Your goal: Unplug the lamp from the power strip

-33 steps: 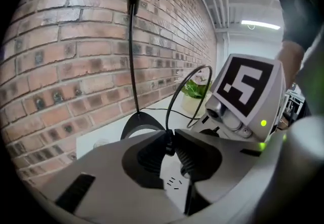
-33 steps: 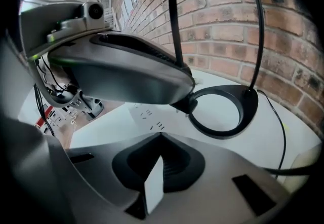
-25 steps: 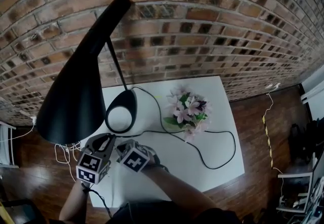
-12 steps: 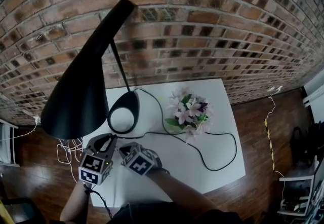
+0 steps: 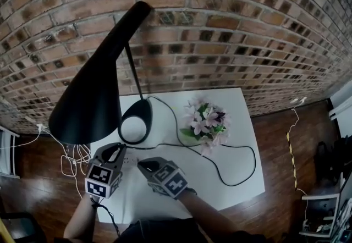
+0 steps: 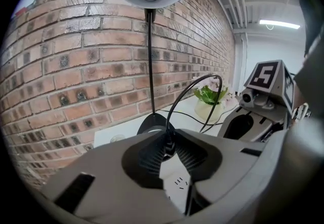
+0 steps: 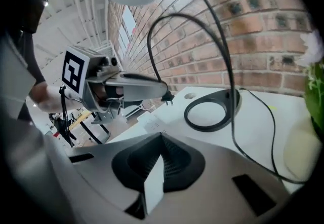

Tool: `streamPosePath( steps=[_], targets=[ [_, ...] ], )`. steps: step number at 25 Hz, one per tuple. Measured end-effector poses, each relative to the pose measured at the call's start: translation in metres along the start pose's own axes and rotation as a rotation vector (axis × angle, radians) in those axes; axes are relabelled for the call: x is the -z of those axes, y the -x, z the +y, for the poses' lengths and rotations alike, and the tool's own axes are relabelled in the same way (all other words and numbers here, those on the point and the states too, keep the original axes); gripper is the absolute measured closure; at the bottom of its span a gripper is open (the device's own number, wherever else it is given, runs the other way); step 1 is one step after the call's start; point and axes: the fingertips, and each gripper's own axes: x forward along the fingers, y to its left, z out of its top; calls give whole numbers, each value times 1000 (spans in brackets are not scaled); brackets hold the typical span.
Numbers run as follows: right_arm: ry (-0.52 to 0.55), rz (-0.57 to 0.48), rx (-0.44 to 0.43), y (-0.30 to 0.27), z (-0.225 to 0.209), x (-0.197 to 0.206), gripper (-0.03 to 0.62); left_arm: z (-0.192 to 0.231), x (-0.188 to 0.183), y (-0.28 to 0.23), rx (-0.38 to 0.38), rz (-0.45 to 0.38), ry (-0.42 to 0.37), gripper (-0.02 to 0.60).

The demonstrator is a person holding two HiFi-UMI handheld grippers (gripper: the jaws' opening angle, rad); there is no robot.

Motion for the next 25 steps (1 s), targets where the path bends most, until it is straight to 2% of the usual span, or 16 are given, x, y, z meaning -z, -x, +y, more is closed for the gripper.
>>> streamPosePath(
  steps=[5,11,16,20,22,25],
  targets=[
    [-107,-24,-31,32,10,6,602,-13,-5,-10,26,-7,12,499],
    [-116,-57,27,53,2,7,600,-35,-11,-24,69,16,4,499],
    [-126,-67,75,67,-11,11,600,-57,-5,-43,108,70,-5,499],
    [-148,-71,88,78,-18,17,600,-77,9,-58,156,146,7,499],
    [-172,-59,85,80,-21,23,600,-85,18,-67,186,180,67,499],
    [-185,-49,90,83,-26,31,600,-95,27,-74,247,218,276,497]
  ],
)
